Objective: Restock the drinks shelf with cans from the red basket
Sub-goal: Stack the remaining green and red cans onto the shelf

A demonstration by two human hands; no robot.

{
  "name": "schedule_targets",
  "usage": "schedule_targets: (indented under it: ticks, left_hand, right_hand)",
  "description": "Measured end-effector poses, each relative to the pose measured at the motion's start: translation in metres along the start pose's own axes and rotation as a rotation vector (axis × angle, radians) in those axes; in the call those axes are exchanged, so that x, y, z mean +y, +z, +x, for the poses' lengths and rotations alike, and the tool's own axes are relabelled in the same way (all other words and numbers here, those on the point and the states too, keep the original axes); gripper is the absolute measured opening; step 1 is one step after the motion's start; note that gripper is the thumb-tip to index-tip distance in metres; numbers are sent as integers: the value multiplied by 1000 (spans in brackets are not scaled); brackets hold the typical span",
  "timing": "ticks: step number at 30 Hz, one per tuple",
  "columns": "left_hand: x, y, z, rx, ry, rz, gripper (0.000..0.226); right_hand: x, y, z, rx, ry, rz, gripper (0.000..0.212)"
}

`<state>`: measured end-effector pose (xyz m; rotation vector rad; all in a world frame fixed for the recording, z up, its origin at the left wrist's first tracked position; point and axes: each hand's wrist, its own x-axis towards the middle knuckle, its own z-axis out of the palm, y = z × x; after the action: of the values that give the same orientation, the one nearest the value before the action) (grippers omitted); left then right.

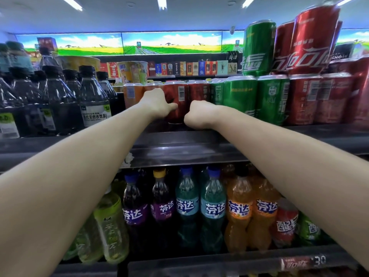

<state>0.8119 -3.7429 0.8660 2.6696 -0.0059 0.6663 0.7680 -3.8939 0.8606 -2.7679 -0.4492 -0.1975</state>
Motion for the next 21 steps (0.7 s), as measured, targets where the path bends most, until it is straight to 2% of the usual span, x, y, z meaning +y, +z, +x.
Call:
schedule_targets:
  ticks: [4,6,12,16,17,21]
  left_hand:
    - [2,3,7,-36,-1,26,41]
    - [3,4,8,-30,4,31,41]
    - [2,3,6,-23,4,4,44]
    - [6,0,0,-80,-19,-11,40]
    - [8,-4,-3,-97,-22,-12,39]
    - [9,-27,-29,-62,25,21,23]
  right_hand:
    - [-5,4,4,-23,92,-24,56]
    - [-5,4,5,-25,114,-54,58]
    - [0,5,7,-12,26,-70,42]
    - [-2,2,4,-12,-17,-72,10]
    - [-3,1,2,0,-20,-71,8]
    - [-7,0,-8,83,-30,-31,33]
